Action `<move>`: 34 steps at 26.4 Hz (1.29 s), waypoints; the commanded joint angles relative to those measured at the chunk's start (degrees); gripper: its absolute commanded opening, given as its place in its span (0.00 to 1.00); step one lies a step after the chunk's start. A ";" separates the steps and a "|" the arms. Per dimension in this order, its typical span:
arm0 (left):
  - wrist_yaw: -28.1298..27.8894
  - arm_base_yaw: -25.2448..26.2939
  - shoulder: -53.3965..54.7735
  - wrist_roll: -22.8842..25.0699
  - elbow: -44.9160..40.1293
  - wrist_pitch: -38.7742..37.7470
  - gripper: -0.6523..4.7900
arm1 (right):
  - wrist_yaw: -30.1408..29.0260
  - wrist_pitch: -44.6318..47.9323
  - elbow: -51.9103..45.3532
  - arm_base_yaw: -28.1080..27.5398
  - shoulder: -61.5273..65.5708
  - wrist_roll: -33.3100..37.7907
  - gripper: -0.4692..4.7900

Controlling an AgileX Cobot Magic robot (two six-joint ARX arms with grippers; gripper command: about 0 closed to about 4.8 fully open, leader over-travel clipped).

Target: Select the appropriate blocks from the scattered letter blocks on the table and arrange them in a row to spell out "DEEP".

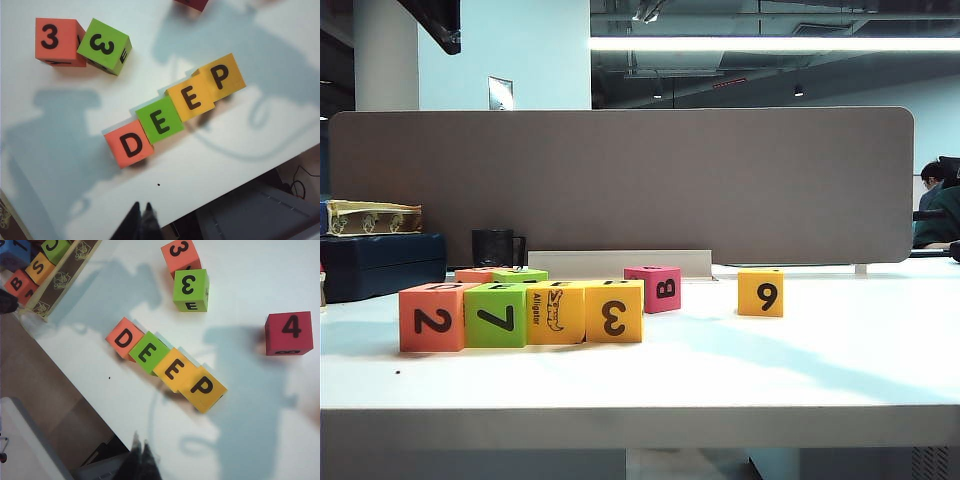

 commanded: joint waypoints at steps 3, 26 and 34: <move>-0.02 -0.04 -0.17 -0.04 0.04 -0.26 0.11 | -0.13 0.66 0.20 0.07 -0.24 -0.17 0.08; 0.00 -0.20 -0.17 -0.04 0.04 -0.02 0.11 | -0.11 0.92 0.20 0.07 -0.24 -0.17 0.08; 0.00 -0.17 -0.17 -0.04 0.04 -0.02 0.11 | 2.56 3.96 0.13 -0.15 -0.96 -3.32 0.08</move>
